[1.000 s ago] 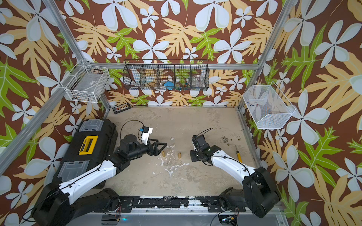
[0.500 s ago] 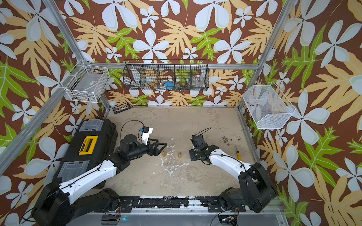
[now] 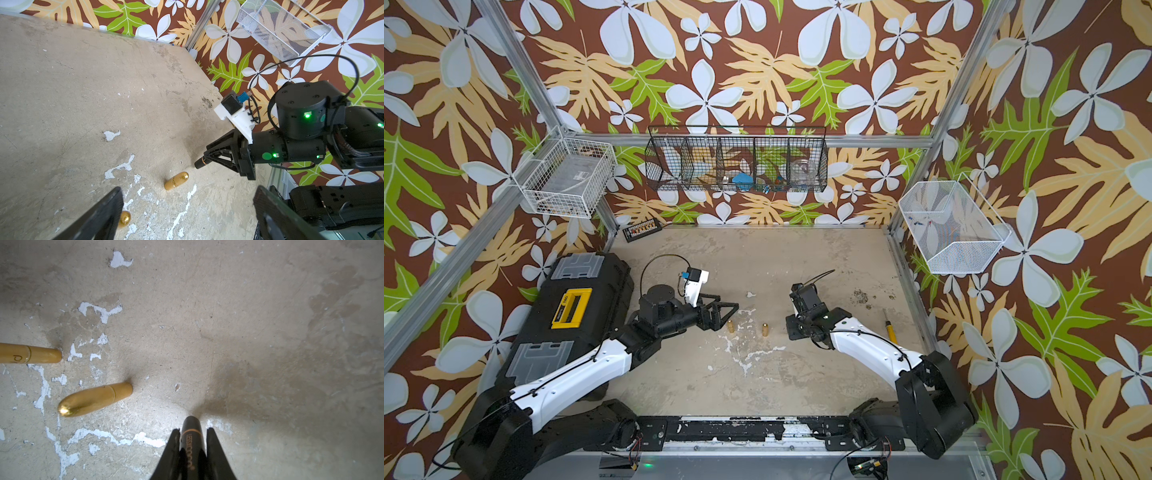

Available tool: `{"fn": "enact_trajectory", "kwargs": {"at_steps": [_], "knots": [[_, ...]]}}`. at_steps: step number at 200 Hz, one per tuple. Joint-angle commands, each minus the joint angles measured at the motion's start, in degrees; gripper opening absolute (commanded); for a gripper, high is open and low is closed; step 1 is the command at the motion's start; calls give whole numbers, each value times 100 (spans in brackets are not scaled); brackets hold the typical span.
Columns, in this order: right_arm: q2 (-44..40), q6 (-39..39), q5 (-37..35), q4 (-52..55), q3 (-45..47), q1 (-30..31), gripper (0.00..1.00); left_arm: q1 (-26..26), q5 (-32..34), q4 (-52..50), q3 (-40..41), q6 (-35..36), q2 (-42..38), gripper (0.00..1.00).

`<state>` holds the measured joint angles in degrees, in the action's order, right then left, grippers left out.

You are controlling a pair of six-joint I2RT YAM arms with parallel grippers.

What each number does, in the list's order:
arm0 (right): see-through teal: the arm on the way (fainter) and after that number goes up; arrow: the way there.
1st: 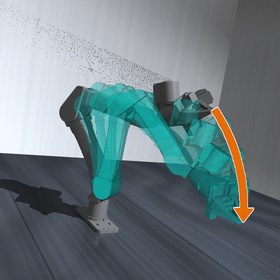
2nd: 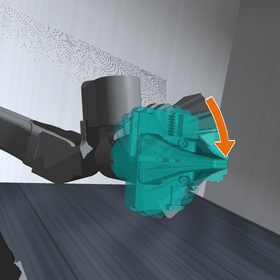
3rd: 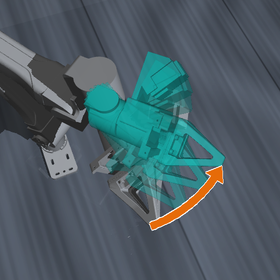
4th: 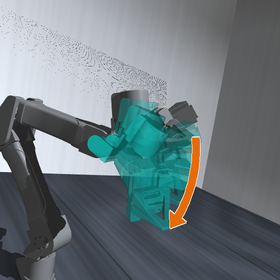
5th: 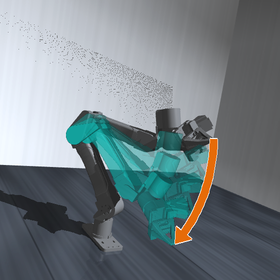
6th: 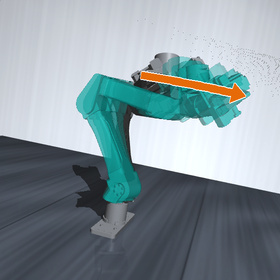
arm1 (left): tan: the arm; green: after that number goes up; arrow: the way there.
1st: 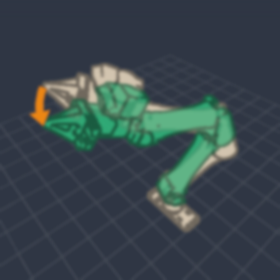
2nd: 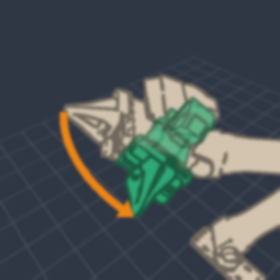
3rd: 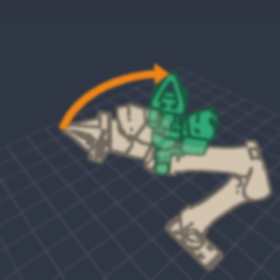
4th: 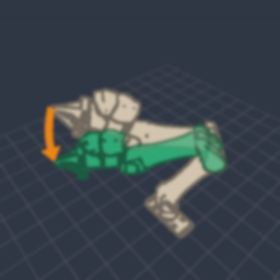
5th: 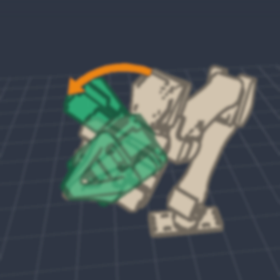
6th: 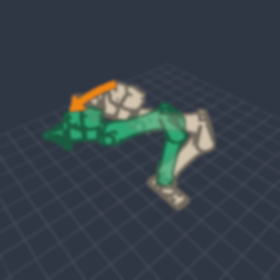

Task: Open the lipstick cap
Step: Pick up the lipstick at the center of the board.

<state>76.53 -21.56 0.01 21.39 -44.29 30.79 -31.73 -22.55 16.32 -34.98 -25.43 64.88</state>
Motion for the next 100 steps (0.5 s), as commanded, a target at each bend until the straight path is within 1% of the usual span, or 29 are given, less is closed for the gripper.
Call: {"fn": "enact_trajectory", "kwargs": {"at_steps": [1,35,60,85,94,100], "knots": [[-177,122,-46,245,-180,10,16,-1,-81,96,-43,131,-7,100],[-657,283,16,722,-640,13,16,-3,-231,373,77,220,-133,100],[-1076,383,266,962,-1086,7,16,2,-424,561,131,479,-245,98],[-1320,507,863,1004,-1550,7,16,-3,-831,891,178,861,-248,92],[-1321,545,1170,1008,-1702,7,16,-9,-1000,916,163,1127,-203,91],[-1302,577,1387,1023,-1809,9,16,-16,-1044,909,152,1342,-179,88]]}}
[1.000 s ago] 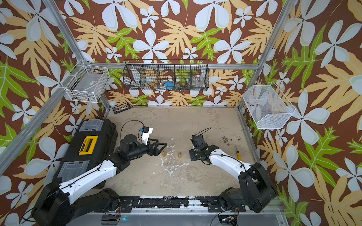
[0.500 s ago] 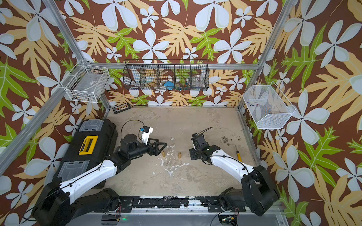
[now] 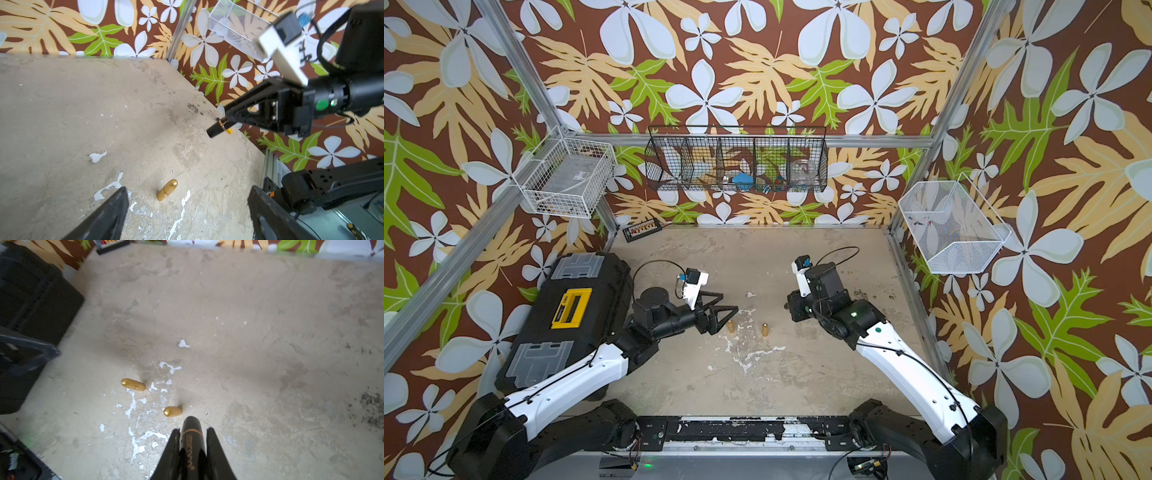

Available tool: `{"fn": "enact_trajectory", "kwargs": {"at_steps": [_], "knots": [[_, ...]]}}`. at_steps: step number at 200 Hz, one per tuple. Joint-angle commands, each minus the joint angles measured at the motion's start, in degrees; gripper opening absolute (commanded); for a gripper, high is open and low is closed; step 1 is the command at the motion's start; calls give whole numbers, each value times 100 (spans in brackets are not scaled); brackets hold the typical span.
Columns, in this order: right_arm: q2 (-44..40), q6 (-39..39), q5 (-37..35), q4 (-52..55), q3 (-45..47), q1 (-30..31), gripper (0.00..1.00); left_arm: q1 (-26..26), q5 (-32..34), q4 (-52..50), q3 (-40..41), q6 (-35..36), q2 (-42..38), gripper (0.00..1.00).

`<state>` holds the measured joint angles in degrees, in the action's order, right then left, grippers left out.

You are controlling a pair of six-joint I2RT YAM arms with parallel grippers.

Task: Open the lipstick cap
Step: Pick up the lipstick at the center of the board, then open the cover of the lipstick.

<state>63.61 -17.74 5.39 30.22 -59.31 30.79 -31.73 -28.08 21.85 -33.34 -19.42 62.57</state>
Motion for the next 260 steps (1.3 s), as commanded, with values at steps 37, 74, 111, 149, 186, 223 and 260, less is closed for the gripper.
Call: {"fn": "enact_trajectory", "kwargs": {"at_steps": [37,74,111,149,186,223,260], "knots": [[194,271,1376,357,-787,11,15,-44,-422,437,22,1584,63,83],[301,309,1582,391,-978,15,15,-54,-649,355,42,2030,94,79],[447,367,1633,507,-1086,10,15,-53,-541,355,-10,2188,103,80],[548,402,1607,554,-1195,44,14,-69,-649,374,-49,2328,205,80],[553,394,1665,532,-1201,59,14,-126,-523,342,-86,2679,251,78],[626,395,1803,456,-1189,105,13,-205,-450,250,-100,2938,341,73],[801,403,2066,355,-1166,258,14,-602,-41,259,-379,3171,594,73]]}}
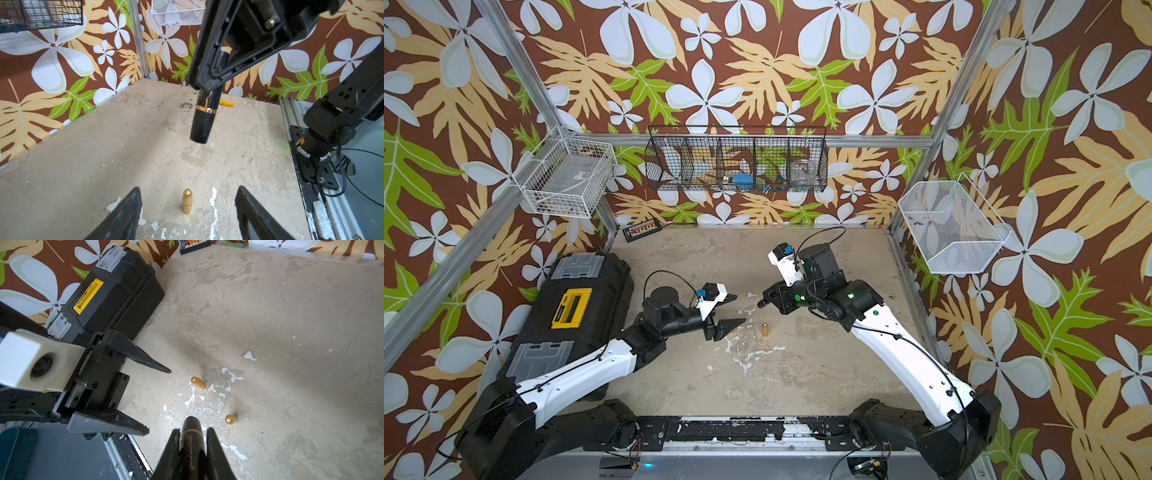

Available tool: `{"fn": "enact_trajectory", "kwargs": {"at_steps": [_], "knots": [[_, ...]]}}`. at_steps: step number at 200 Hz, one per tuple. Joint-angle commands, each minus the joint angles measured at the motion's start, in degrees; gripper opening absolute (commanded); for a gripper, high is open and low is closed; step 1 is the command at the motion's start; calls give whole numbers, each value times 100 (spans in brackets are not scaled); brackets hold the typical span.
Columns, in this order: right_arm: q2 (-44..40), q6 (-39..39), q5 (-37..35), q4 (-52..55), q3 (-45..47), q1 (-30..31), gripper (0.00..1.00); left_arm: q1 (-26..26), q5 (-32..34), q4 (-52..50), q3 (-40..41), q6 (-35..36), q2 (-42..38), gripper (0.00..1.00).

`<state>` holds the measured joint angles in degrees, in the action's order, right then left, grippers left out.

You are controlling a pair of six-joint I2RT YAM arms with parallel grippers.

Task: Open the lipstick cap
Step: Open the cover of the lipstick.

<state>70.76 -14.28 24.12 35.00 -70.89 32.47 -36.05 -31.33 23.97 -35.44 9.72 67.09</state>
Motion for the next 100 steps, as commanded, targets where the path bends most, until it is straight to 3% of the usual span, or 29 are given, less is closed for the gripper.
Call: {"fn": "enact_trajectory", "kwargs": {"at_steps": [1,45,62,77,100], "knots": [[95,57,191,-124,-10,91,14,-176,289,47,-180,258,153,73],[157,-5,212,-217,27,214,14,-350,597,201,-402,170,433,68],[141,-47,226,-273,63,234,14,-350,494,174,-435,206,514,62],[147,-75,254,-305,83,258,15,-359,236,111,-510,200,592,49],[154,-134,312,-421,119,311,15,-359,153,131,-536,149,662,43]]}}
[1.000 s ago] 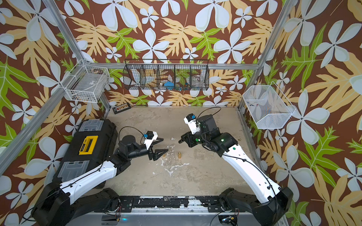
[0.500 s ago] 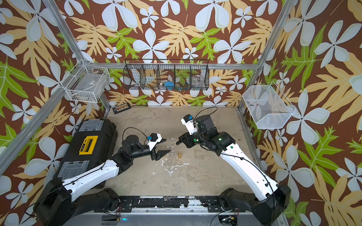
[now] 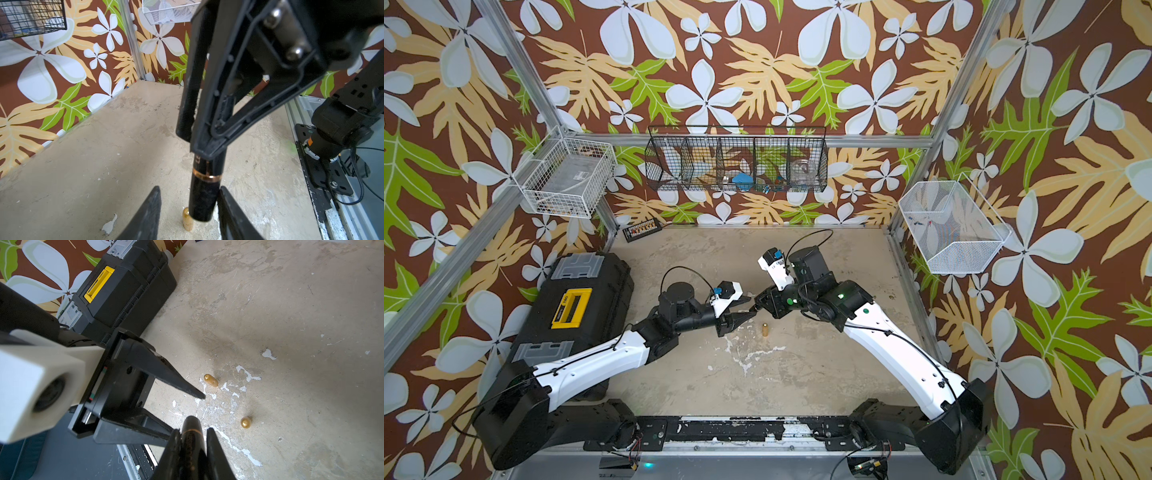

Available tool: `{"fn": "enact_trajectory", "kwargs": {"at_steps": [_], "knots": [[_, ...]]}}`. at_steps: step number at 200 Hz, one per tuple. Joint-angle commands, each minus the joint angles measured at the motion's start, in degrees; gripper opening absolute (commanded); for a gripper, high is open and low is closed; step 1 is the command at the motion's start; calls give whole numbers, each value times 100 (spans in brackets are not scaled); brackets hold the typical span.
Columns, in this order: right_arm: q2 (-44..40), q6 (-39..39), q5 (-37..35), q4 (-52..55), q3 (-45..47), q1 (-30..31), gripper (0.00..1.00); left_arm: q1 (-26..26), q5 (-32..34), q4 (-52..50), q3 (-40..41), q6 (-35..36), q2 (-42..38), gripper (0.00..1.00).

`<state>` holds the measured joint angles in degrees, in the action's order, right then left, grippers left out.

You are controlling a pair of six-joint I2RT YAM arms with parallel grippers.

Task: Open the lipstick cap
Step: Open the cover of the lipstick.

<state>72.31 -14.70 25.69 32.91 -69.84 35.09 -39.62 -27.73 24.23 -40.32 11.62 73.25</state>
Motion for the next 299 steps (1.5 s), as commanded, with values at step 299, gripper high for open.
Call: {"fn": "enact_trajectory", "kwargs": {"at_steps": [299], "knots": [[-75,-323,75,-539,83,150,29,-20,-464,1352,547,-887,-160,10]]}}
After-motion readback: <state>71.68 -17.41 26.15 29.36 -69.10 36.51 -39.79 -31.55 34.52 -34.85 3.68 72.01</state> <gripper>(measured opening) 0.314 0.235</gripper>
